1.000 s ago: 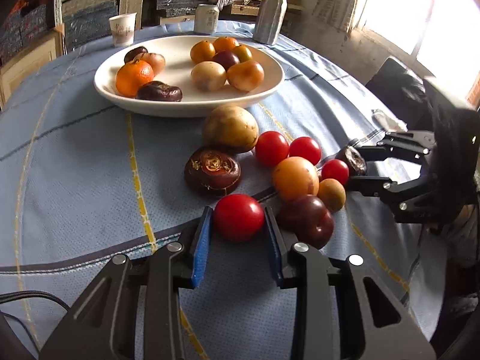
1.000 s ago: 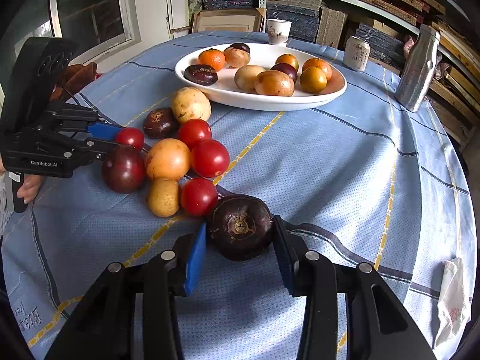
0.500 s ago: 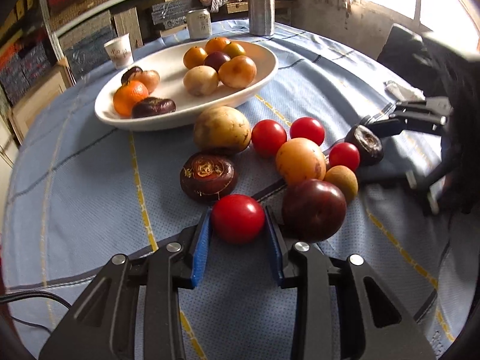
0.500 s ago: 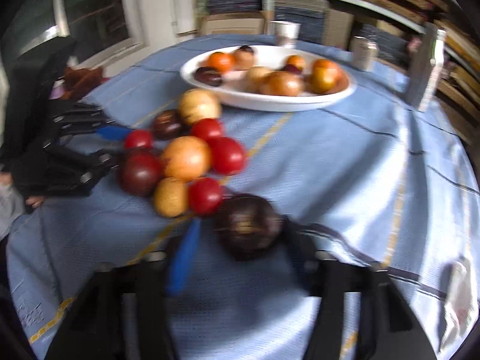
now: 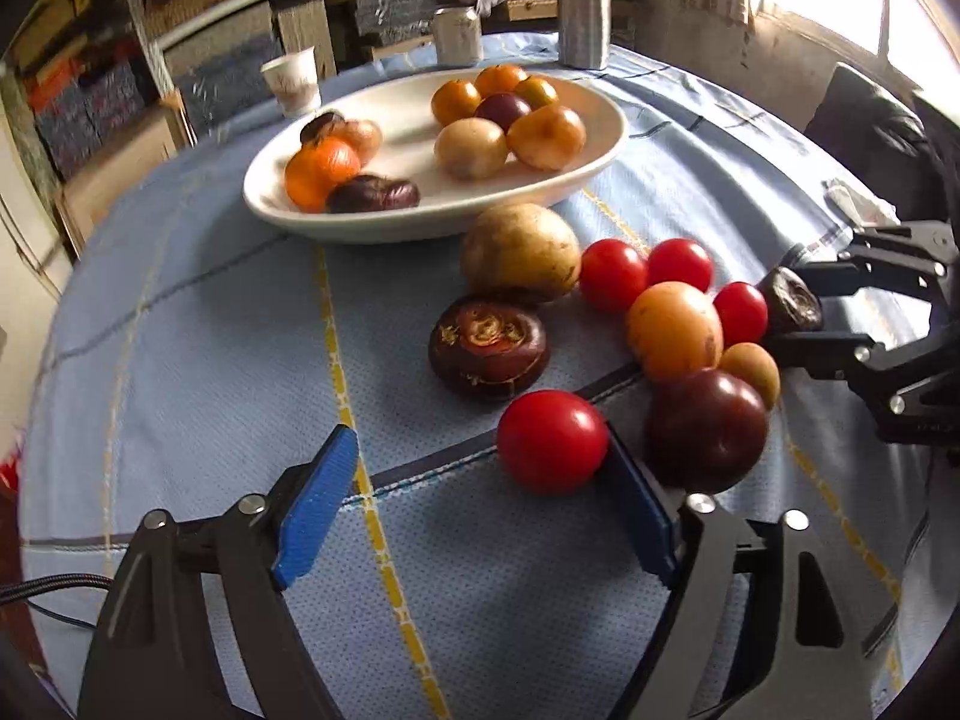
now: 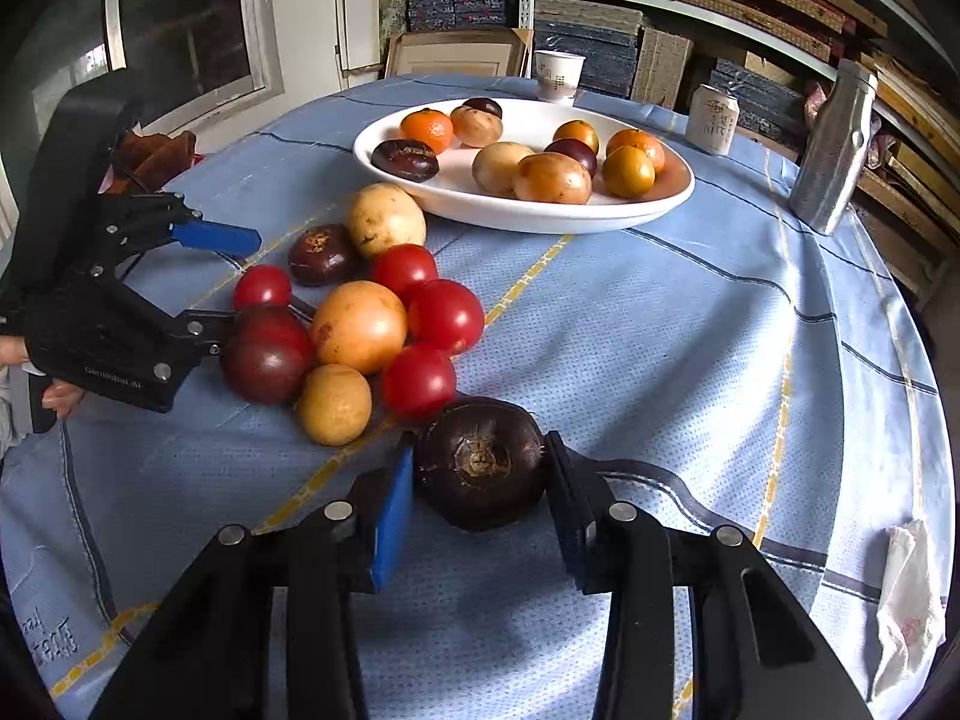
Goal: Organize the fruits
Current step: 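Carry the plum and tomato to the white plate and open both tools, then withdraw both tools from the plate back toward the remaining pile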
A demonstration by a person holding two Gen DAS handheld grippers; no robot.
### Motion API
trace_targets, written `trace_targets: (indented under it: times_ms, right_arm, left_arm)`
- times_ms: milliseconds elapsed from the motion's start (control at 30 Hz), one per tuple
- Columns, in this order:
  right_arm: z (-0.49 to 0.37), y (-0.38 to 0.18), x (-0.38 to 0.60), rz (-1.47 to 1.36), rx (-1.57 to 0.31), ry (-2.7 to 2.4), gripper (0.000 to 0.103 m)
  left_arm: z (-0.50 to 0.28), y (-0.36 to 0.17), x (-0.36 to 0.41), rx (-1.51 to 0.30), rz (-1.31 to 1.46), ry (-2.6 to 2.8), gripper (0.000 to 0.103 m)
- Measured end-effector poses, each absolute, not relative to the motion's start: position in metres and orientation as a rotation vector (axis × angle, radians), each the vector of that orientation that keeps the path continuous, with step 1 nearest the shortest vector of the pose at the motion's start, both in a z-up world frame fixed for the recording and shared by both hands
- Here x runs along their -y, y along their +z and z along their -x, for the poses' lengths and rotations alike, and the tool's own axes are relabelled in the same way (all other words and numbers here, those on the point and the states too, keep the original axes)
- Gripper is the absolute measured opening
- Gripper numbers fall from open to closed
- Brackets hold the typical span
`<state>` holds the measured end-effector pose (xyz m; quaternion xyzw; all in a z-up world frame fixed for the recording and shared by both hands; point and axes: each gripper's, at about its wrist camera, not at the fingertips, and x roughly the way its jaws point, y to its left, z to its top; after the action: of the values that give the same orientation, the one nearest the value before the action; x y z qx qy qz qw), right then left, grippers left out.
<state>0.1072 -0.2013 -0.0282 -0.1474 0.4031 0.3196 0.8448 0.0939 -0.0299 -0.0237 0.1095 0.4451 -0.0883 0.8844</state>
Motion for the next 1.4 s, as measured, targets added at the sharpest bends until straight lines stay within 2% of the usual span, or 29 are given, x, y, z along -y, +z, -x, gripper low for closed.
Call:
trace_targets:
  times_ms: [33, 67, 167, 300, 400, 500, 600, 667, 733, 1067, 1100, 1133, 1200, 1267, 1300, 1333, 1367, 1400]
  right_arm:
    - [-0.108, -0.028, 0.202, 0.312, -0.849, 0.674, 0.042]
    - [-0.107, -0.028, 0.201, 0.321, -0.844, 0.671, 0.042]
    - [-0.101, -0.027, 0.197, 0.348, -0.830, 0.683, 0.042]
    - [-0.103, -0.026, 0.200, 0.328, -0.835, 0.687, 0.042]
    - [-0.101, -0.021, 0.198, 0.341, -0.836, 0.705, 0.042]
    - [-0.103, 0.025, 0.205, 0.286, -0.716, 0.697, 0.042]
    - [-0.113, 0.099, 0.212, 0.202, -0.519, 0.669, 0.042]
    - [-0.121, 0.127, 0.209, 0.164, -0.447, 0.667, 0.042]
    - [-0.138, 0.140, 0.200, 0.118, -0.408, 0.670, 0.042]
    - [-0.231, 0.040, 0.150, 0.077, -0.639, 0.641, 0.042]
    - [-0.236, 0.035, 0.153, 0.063, -0.649, 0.629, 0.042]
    - [-0.242, 0.029, 0.156, 0.049, -0.662, 0.622, 0.042]
    - [-0.249, 0.019, 0.154, 0.059, -0.680, 0.612, 0.042]
    - [-0.247, 0.016, 0.153, 0.074, -0.660, 0.593, 0.046]
    - [-0.245, 0.016, 0.153, 0.074, -0.651, 0.591, 0.064]
    - [-0.244, 0.018, 0.155, 0.063, -0.636, 0.590, 0.073]
    - [-0.241, 0.021, 0.158, 0.049, -0.612, 0.587, 0.080]
    - [-0.240, 0.024, 0.161, 0.039, -0.591, 0.583, 0.080]
  left_arm:
    - [-0.091, -0.022, 0.034, -0.917, -0.231, -0.226, 0.033]
    - [-0.089, -0.021, 0.039, -0.910, -0.243, -0.249, 0.031]
    - [-0.083, -0.020, 0.053, -0.879, -0.315, -0.272, 0.031]
    - [-0.087, -0.019, 0.047, -0.888, -0.274, -0.272, 0.030]
    - [-0.081, -0.001, 0.039, -0.830, -0.238, -0.267, 0.030]
    - [-0.087, 0.045, 0.024, -0.723, -0.209, -0.203, 0.030]
    - [-0.102, 0.096, 0.011, -0.621, -0.177, -0.139, 0.031]
    - [-0.118, 0.127, 0.008, -0.559, -0.173, -0.092, 0.031]
    - [-0.134, 0.134, 0.011, -0.543, -0.166, -0.069, 0.031]
    - [-0.232, 0.017, 0.015, -0.785, -0.056, -0.065, 0.033]
    - [-0.234, 0.014, 0.015, -0.783, -0.062, -0.064, 0.040]
    - [-0.237, 0.012, 0.014, -0.778, -0.060, -0.063, 0.056]
    - [-0.239, 0.011, 0.015, -0.757, -0.054, -0.057, 0.077]
    - [-0.241, 0.009, 0.017, -0.744, -0.083, -0.041, 0.077]
    - [-0.241, 0.007, 0.017, -0.745, -0.088, -0.044, 0.080]
    - [-0.242, 0.005, 0.017, -0.746, -0.083, -0.051, 0.092]
    - [-0.241, 0.004, 0.016, -0.745, -0.079, -0.049, 0.097]
    - [-0.239, 0.004, 0.017, -0.741, -0.085, -0.044, 0.098]
